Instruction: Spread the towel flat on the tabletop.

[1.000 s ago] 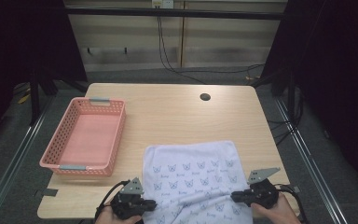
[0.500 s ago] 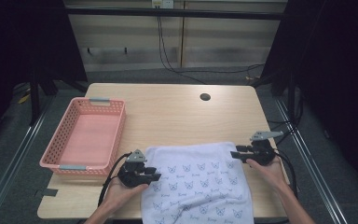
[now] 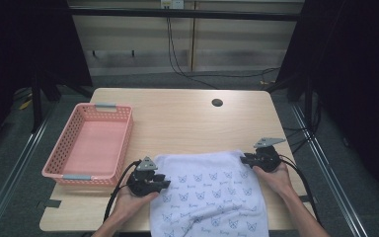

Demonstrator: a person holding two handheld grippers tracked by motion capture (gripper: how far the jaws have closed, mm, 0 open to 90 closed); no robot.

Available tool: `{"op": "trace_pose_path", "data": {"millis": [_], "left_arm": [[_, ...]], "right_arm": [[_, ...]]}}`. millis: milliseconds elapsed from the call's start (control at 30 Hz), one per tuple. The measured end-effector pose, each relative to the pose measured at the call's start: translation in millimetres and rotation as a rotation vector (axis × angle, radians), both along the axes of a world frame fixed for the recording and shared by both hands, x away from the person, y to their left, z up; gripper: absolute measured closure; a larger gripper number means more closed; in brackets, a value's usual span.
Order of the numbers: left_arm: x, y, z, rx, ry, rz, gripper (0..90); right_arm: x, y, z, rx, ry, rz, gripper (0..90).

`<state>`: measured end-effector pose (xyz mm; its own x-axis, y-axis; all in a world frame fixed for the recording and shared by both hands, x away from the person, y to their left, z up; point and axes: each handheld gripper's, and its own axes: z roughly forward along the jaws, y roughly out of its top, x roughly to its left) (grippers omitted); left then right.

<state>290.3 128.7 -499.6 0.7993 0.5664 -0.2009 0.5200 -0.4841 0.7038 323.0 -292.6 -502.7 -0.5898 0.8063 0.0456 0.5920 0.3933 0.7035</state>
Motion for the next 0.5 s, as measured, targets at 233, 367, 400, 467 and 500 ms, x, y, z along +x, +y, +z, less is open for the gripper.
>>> {"op": "trace_pose_path", "data": {"millis": [233,367,400,467,500], "left_arm": [[-7.3,-18.5,-1.9,-0.031,0.024,-0.087,75.7],[-3.2,-25.2,3.1,-0.015,0.016,-0.105,73.2],[1.1,-23.5,4.9,-0.038,0.013,-0.072,68.6],[10.7,-18.0,8.6,-0.058,0.000,-0.029,65.7],[15.7,-14.7,9.6,-0.066,0.002,-0.007,64.0]], "right_arm": [[-27.1,-23.6,3.8,0.009,0.039,-0.028,87.5],[-43.0,-42.7,2.7,0.037,0.044,-0.052,87.5],[-44.3,-45.6,1.9,0.045,0.040,-0.058,87.5],[-44.0,-48.0,1.1,0.054,0.039,-0.062,87.5],[-43.1,-47.6,1.4,0.049,0.039,-0.062,87.5]]}}
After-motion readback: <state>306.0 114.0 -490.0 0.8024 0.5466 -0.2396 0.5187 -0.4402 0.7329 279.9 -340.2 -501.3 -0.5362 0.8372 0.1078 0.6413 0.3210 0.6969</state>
